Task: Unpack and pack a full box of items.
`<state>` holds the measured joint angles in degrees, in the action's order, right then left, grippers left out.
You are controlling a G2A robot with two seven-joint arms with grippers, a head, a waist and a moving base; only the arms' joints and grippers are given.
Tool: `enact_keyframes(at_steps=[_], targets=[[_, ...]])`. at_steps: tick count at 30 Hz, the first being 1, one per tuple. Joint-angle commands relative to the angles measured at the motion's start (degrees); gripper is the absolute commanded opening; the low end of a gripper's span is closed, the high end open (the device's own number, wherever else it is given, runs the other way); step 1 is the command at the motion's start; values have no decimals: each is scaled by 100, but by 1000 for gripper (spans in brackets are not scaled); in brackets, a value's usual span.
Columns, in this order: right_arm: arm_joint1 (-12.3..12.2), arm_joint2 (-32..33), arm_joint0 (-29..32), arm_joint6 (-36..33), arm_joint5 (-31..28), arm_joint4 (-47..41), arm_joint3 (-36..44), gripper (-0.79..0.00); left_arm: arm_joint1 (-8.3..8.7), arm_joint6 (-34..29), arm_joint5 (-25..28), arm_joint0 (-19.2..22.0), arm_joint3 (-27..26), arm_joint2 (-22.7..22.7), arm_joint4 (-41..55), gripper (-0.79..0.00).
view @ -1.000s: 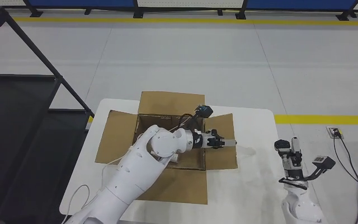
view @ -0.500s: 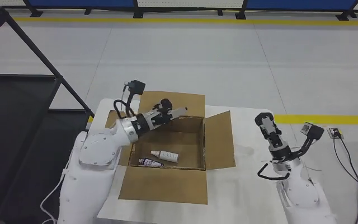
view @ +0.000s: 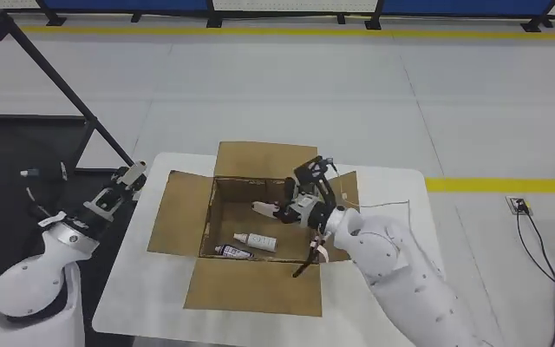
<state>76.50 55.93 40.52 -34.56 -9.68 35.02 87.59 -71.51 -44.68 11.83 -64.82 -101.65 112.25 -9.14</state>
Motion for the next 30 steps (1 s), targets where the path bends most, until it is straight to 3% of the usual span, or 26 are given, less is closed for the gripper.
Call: enact_keyframes(at_steps=[1,7,27,30], targets=[[141,-507,-482,-279,417,57,-511,0,28,27,52,-216,76,264,161,0],[568,-1453,-1532,-981,1298,92,-1817,0,94,-28,181,-644,289,602,509,0],[568,-1453,-1532,-981,1298,92,-1817,0,113,-141,251,-719,310,613,546,0],[635,-1748,-1679,-1275,1350,533,-1828,0,124,-113,150,-749,336,522,578,0]])
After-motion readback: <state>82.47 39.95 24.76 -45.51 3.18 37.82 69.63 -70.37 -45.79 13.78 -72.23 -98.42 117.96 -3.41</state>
